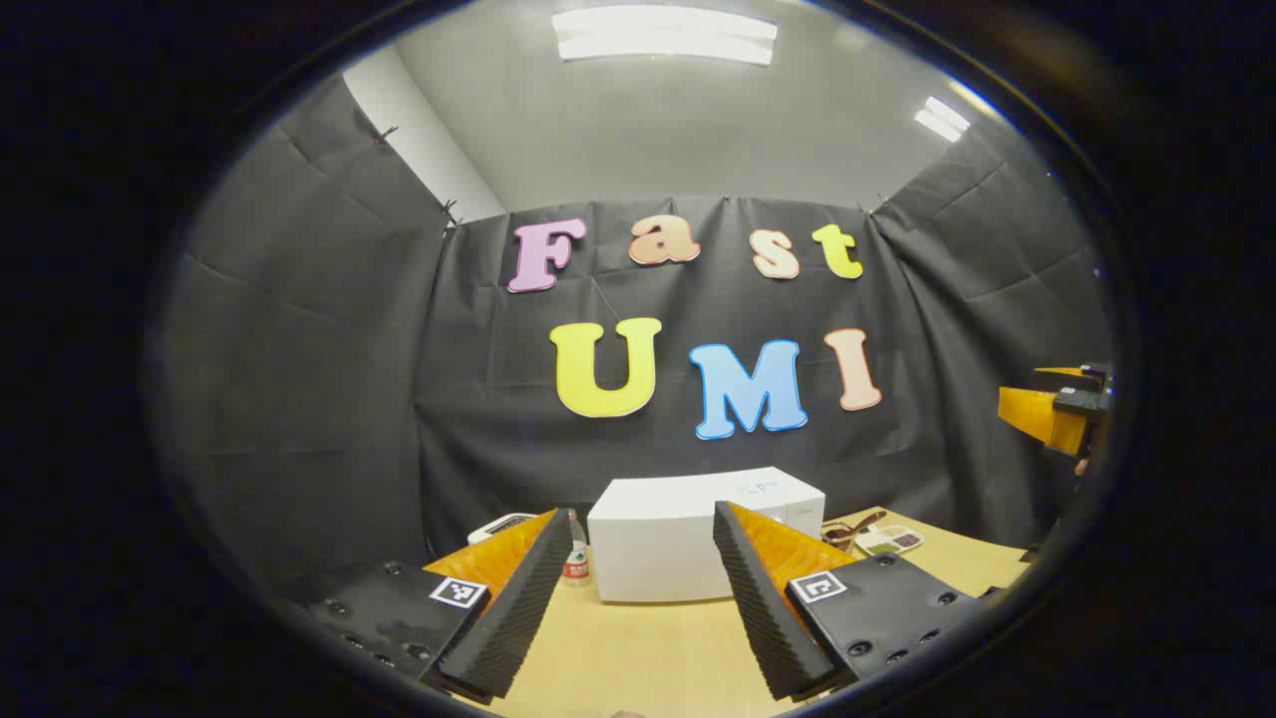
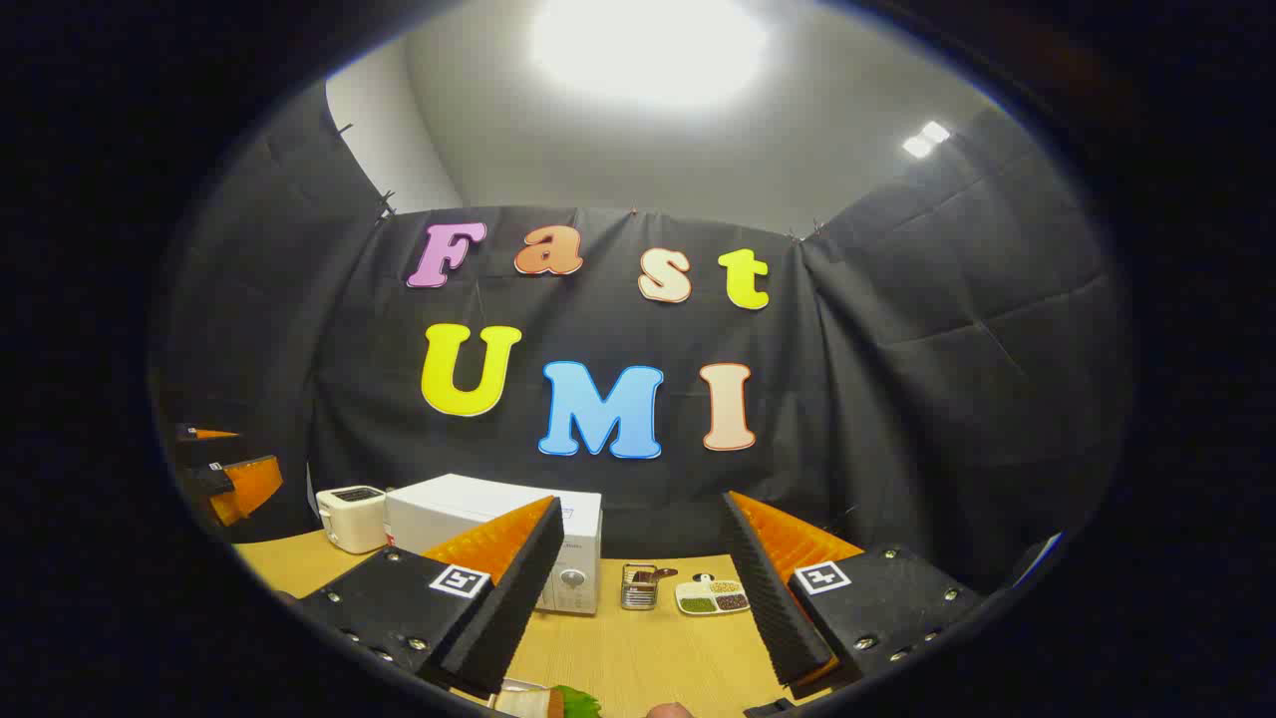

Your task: Open the microwave oven with the left hand, put the food in, and close the microwave oven.

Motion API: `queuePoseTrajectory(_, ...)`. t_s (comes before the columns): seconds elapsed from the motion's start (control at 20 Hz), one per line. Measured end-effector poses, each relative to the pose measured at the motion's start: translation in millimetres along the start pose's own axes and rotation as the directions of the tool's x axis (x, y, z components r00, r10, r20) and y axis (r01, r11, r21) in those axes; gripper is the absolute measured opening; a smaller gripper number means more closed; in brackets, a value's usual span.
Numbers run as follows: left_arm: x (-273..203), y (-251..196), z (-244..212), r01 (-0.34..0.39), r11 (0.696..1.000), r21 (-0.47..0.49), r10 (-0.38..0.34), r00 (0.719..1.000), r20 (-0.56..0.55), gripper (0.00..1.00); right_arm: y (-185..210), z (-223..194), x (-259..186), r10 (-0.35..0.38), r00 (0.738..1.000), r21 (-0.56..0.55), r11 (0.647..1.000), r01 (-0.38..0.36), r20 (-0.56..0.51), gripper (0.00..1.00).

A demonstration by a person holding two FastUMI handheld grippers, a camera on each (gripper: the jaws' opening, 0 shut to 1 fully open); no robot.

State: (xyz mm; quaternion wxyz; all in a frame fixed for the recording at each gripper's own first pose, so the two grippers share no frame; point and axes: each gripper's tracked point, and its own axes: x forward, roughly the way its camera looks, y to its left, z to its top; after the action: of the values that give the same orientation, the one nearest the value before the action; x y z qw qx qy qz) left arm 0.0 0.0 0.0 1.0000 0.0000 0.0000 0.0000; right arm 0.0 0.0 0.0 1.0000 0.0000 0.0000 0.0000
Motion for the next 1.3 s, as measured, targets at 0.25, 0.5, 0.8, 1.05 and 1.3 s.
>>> queuePoseTrajectory(0.25, 6.2, -9.5, -0.8, -0.002, 1.0, -0.007, 0.002, 1.0, -0.004, 0.94, -7.0, -3.2, 3.1, -0.006, 1.0, 0.002, 1.0, 0.006, -0.011, 0.95)
queuePoseTrajectory(0.5, 5.7, -21.9, -3.8, -0.005, 1.0, -0.001, 0.005, 1.0, -0.01, 0.94, -16.0, -6.4, 3.0, 0.001, 1.0, 0.014, 1.0, -0.001, -0.022, 0.95)
queuePoseTrajectory(0.8, 4.9, -47.2, -5.1, -0.025, 1.0, 0.0, 0.025, 1.0, -0.018, 0.94, -25.2, -6.8, 5.0, 0.042, 0.999, 0.023, 0.999, -0.042, -0.013, 0.95)
queuePoseTrajectory(1.05, 3.0, -71.8, 1.9, -0.034, 0.999, 0.028, 0.034, 0.999, -0.001, 0.94, -39.2, -4.6, 4.3, 0.068, 0.998, 0.05, 0.996, -0.069, 0.008, 0.95)
queuePoseTrajectory(1.3, 24.1, -91.4, 9.7, -0.009, 0.999, 0.035, 0.008, 1.0, 0.029, 0.94, -57.6, -10.9, 5.7, 0.032, 0.999, 0.073, 0.997, -0.032, 0.002, 0.95)
